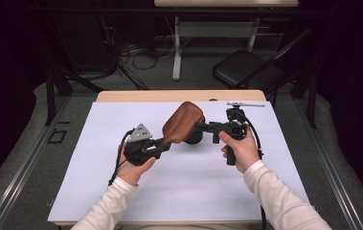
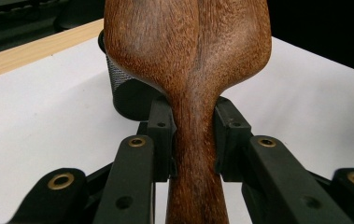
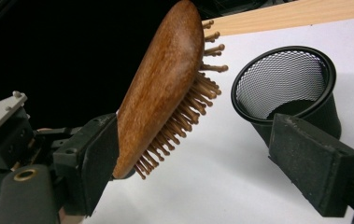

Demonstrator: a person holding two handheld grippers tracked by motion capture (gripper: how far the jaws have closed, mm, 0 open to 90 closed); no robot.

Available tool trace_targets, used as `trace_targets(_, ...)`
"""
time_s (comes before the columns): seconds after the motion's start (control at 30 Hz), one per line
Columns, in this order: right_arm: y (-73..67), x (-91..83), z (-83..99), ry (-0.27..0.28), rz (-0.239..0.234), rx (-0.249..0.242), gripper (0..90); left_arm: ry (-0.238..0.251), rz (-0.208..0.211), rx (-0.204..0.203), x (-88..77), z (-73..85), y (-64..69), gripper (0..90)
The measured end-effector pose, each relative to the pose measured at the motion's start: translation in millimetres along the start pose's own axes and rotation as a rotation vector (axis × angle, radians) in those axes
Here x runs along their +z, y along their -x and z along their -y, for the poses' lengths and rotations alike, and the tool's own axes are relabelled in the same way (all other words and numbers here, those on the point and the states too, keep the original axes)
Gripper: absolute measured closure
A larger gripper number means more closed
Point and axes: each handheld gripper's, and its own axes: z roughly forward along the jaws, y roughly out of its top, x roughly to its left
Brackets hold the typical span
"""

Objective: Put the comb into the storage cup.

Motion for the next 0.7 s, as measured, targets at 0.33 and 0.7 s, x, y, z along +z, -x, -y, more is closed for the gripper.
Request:
trace_targets(0.33,1.0,5.9,-3.3,0.006,-0.026,0.045,16.1,-0.002,0.003,0.002,0.5,0.3,0.7,71.7)
trace_targets(0.7,5.1,8.9,-5.9,0.007,-0.035,0.07,16.1,-0.004,0.006,0.003,1.6,0.7,1.8,71.6)
